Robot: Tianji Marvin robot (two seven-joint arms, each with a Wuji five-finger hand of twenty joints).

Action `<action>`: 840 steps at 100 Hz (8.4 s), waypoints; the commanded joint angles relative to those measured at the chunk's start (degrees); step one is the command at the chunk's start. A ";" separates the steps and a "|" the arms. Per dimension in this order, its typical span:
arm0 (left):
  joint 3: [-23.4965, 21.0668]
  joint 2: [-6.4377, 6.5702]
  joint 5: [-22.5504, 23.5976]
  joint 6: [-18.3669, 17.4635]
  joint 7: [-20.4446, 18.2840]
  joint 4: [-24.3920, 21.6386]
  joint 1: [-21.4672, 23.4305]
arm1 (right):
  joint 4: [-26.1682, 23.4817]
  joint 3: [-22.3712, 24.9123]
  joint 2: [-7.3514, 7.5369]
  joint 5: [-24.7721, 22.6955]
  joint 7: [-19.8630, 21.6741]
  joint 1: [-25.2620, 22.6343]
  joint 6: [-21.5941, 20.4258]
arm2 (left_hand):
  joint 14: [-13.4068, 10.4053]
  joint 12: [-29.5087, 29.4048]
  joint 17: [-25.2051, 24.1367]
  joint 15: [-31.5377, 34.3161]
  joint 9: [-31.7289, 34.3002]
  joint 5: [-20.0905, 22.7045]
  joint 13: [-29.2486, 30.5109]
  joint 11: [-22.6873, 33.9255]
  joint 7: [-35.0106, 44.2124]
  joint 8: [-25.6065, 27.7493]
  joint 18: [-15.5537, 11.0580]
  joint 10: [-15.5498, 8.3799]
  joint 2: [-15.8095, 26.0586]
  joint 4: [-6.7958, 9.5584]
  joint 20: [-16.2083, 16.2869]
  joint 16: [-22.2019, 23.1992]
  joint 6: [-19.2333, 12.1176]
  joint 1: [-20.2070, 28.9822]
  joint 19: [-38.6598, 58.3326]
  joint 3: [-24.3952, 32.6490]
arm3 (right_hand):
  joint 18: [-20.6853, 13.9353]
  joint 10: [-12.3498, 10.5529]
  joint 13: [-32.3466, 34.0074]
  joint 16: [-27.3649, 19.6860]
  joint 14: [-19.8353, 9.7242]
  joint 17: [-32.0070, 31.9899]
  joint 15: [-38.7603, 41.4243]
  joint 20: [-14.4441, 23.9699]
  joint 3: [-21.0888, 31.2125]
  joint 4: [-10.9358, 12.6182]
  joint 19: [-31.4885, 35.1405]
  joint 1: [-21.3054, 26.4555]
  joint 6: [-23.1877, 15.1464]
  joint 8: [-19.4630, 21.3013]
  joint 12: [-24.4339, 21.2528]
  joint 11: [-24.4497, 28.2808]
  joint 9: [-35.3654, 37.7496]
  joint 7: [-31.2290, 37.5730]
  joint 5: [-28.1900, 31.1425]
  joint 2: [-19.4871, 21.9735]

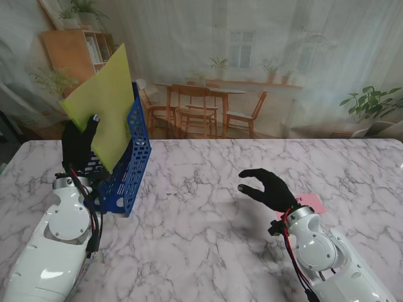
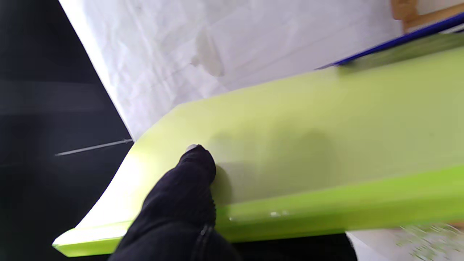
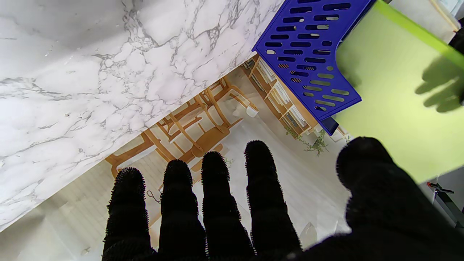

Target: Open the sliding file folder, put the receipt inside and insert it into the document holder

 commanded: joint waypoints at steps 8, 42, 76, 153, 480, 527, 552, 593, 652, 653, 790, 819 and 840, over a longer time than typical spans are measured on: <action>-1.50 1.94 -3.16 -0.31 -5.52 -7.86 0.75 | 0.18 0.15 -0.09 0.03 -0.18 -0.15 -0.11 | -0.27 0.81 1.59 1.24 1.48 0.49 1.10 1.14 4.14 0.07 -5.32 -2.51 1.83 -0.34 -0.19 0.29 -6.18 4.05 1.55 3.83 | 0.54 -0.51 1.26 1.04 -0.52 -0.85 0.98 -0.66 -0.30 -0.52 0.46 -0.83 -1.48 -1.00 -0.33 -0.28 0.47 0.24 0.51 1.63; -3.76 5.27 -9.86 5.18 -19.59 -22.91 3.34 | 0.14 0.67 -0.17 -0.02 -0.74 -0.35 -1.02 | -0.38 0.70 0.95 1.36 1.94 0.13 1.43 1.13 4.62 0.19 -4.75 -2.66 2.18 -0.17 -0.09 0.59 -6.41 4.05 1.77 3.42 | 0.55 -0.67 1.22 1.03 -0.61 -0.81 1.01 -0.72 -0.23 -0.55 0.58 -1.09 -1.64 -0.98 -0.34 -0.33 0.15 0.21 0.33 1.13; 1.06 5.61 -16.31 11.28 -23.59 -26.55 4.68 | -0.03 1.36 -0.26 -0.95 -1.83 -0.70 -1.77 | 1.77 3.12 0.69 5.00 5.22 0.63 4.03 3.49 7.41 3.77 -1.06 -1.40 2.07 0.08 2.25 3.57 -6.43 4.05 6.09 2.92 | 0.18 -1.81 -0.03 0.96 -1.13 -0.98 0.87 -0.78 -0.08 -0.60 0.71 -1.77 -2.13 -0.91 -0.28 -0.54 -4.87 -0.58 -5.29 -1.11; 17.62 3.12 -25.14 26.68 -22.70 -17.76 1.06 | 0.53 4.43 -1.26 3.20 -4.83 -2.42 -7.53 | 4.66 4.38 3.99 8.29 7.42 2.24 6.47 3.75 6.21 4.66 0.30 0.88 1.11 0.26 4.47 5.13 -4.98 4.05 12.42 4.00 | 1.73 -0.98 -6.51 -2.34 -1.14 -3.79 -4.52 -2.40 7.09 -5.53 -3.02 -18.46 4.59 -12.58 -7.72 -15.52 -18.13 -15.84 -22.54 -15.03; 21.44 2.94 -22.24 32.78 -26.97 -7.04 -6.11 | -1.19 6.99 -2.15 21.24 -0.90 -4.12 -16.49 | 2.78 -0.07 -0.59 1.80 1.22 1.15 1.74 -1.62 -8.59 3.38 1.07 -1.28 -3.15 3.40 2.19 3.85 -4.69 3.95 3.58 -5.34 | -1.07 -5.17 47.68 15.70 -1.43 30.28 33.61 -12.11 26.08 -9.54 52.57 20.72 -15.15 -0.30 8.66 13.25 43.90 36.02 19.00 -17.43; 18.84 3.60 -22.08 28.62 -27.74 -7.81 -4.60 | -1.58 4.96 -2.19 22.15 -0.33 -1.29 -15.15 | 1.43 0.63 2.95 2.96 6.73 4.16 5.55 -1.98 -2.11 1.98 0.21 -2.29 -3.38 2.24 2.09 3.26 -5.94 4.05 5.72 -1.78 | -1.06 -5.31 47.70 15.83 -1.44 29.88 32.83 -12.42 25.90 -9.50 52.10 20.80 -15.70 -0.15 8.64 13.15 43.65 36.18 18.81 -17.06; 18.11 4.47 -23.00 26.63 -31.18 -8.59 -4.49 | -2.65 5.21 -1.91 23.51 1.15 -0.91 -15.42 | -0.64 -0.16 -1.23 -0.49 2.22 -0.09 2.25 -5.50 -3.19 -0.58 0.71 -7.68 -3.80 2.70 0.82 1.59 -9.06 4.05 2.45 -4.02 | -1.09 -5.32 47.75 16.09 -1.46 29.90 32.83 -12.48 25.81 -9.48 52.08 20.87 -15.82 0.11 8.77 13.38 43.62 36.36 18.67 -16.96; 18.92 4.20 -22.33 24.58 -29.85 -8.04 -5.31 | -2.57 5.19 -2.05 24.12 0.85 -1.13 -15.76 | -1.52 5.23 2.20 3.82 10.90 5.09 6.87 -2.02 4.95 2.47 -1.04 -6.15 -4.59 2.27 2.31 3.87 -10.31 4.05 6.10 -2.32 | -0.81 -5.26 47.69 16.24 -1.30 29.72 32.42 -12.55 25.72 -9.48 51.98 20.89 -15.86 0.12 8.78 13.35 43.42 36.34 18.62 -16.75; 21.72 3.61 -21.69 26.83 -28.72 -6.09 -5.48 | -1.47 2.89 -4.47 22.14 -8.85 1.96 -19.01 | -1.42 5.14 3.81 4.22 12.46 6.28 8.23 -2.31 6.38 0.58 -0.88 -5.55 -5.02 2.52 1.88 3.72 -9.38 4.05 6.86 -2.29 | -1.43 -5.18 48.32 18.47 -1.78 32.99 37.73 -12.70 25.88 -9.41 53.18 21.19 -17.62 1.90 11.20 17.32 43.84 37.72 18.61 -16.52; 21.78 3.58 -21.71 26.86 -28.66 -6.02 -5.48 | -1.42 2.89 -4.48 22.11 -8.89 2.01 -19.05 | -1.43 5.11 3.84 4.20 12.52 6.31 8.24 -2.31 6.36 0.53 -0.89 -5.58 -5.04 2.52 1.87 3.70 -9.37 4.05 6.87 -2.26 | -1.41 -5.17 48.30 18.51 -1.79 33.04 37.83 -12.71 25.91 -9.41 53.19 21.20 -17.62 1.90 11.22 17.36 43.83 37.72 18.60 -16.53; 28.47 1.67 -24.70 28.69 -26.57 -3.06 -7.69 | -8.55 4.93 -3.94 26.79 -5.58 5.43 -17.12 | -1.17 3.83 4.28 4.17 12.38 6.55 8.44 -2.46 5.63 -0.68 -0.89 -5.34 -4.79 2.46 1.33 3.11 -9.11 4.05 7.24 -2.74 | -0.42 -4.58 48.16 19.45 -1.83 35.54 42.76 -13.01 27.12 -9.60 53.46 21.29 -16.39 1.90 12.62 18.25 45.07 38.00 18.99 -16.96; 28.96 1.50 -24.88 29.16 -26.29 -3.11 -7.70 | -10.63 5.25 -3.65 26.31 -4.92 5.12 -16.68 | -1.04 3.83 4.20 4.24 12.32 6.58 8.37 -2.45 5.58 -0.70 -0.82 -5.17 -4.79 2.46 1.31 3.11 -8.99 4.04 7.29 -2.63 | -0.63 -4.63 48.20 19.51 -1.98 35.78 43.16 -12.95 27.01 -9.62 53.52 21.25 -16.39 1.86 12.79 18.36 45.24 37.98 18.99 -16.87; 28.19 1.72 -24.87 28.85 -26.30 -4.02 -7.18 | -9.25 5.06 -3.87 25.23 -5.97 4.42 -16.28 | -0.07 3.21 2.58 3.55 10.31 5.04 6.87 -2.81 4.42 -1.06 -0.15 -2.92 -4.00 2.26 1.14 2.91 -8.21 4.03 6.56 -3.12 | -0.46 -4.52 48.04 19.36 -1.73 35.57 42.98 -12.92 26.94 -9.61 53.43 21.26 -15.93 1.69 12.81 18.20 45.05 37.84 18.80 -16.79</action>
